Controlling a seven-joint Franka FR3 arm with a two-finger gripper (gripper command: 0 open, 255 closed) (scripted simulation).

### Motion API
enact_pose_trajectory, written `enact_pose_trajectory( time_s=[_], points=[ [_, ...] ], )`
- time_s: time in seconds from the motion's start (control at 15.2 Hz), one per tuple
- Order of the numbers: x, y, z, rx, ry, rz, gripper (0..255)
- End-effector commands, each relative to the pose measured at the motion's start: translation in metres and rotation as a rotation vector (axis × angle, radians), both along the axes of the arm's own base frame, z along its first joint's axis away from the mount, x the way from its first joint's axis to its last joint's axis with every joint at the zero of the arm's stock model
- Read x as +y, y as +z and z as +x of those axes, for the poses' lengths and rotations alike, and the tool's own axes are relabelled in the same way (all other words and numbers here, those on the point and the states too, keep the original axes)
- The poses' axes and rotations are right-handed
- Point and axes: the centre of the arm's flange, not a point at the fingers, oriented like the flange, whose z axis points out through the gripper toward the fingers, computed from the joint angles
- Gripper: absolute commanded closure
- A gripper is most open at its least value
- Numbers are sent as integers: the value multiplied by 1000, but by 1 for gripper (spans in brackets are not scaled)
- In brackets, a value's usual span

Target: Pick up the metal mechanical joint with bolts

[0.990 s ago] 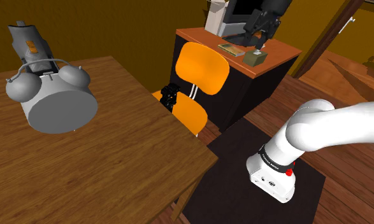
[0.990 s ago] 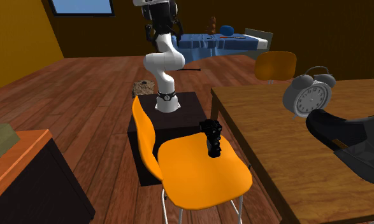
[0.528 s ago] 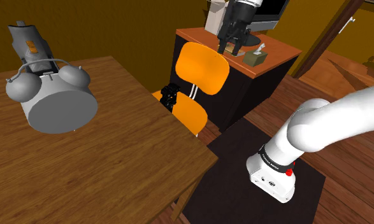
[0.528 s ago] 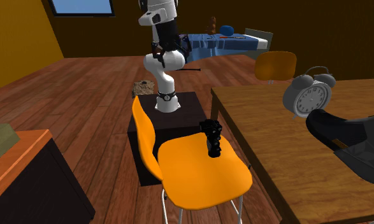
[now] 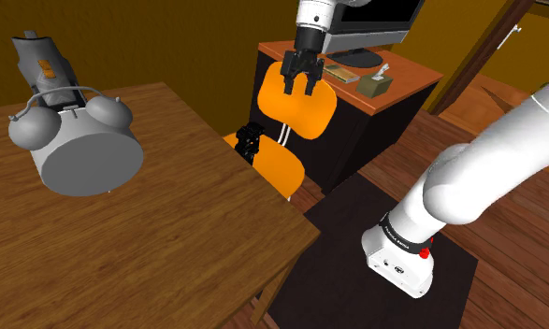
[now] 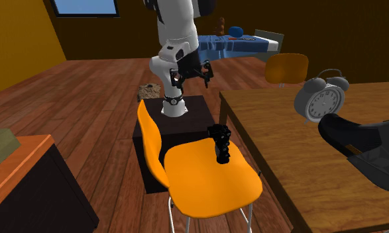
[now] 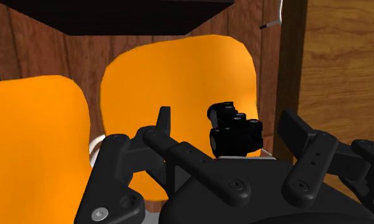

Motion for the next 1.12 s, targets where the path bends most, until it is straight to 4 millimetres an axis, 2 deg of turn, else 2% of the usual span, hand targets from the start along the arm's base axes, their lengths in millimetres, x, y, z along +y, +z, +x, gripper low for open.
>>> enact_pose_trajectory(
  time_s=[0.0,0.66,0.92,1.06],
  points=[
    [11,-21,22,35,22,11,0],
    [72,-130,113,205,130,64,0],
    [100,-177,142,272,173,85,0],
    [104,-189,146,282,179,88,0]
  ],
)
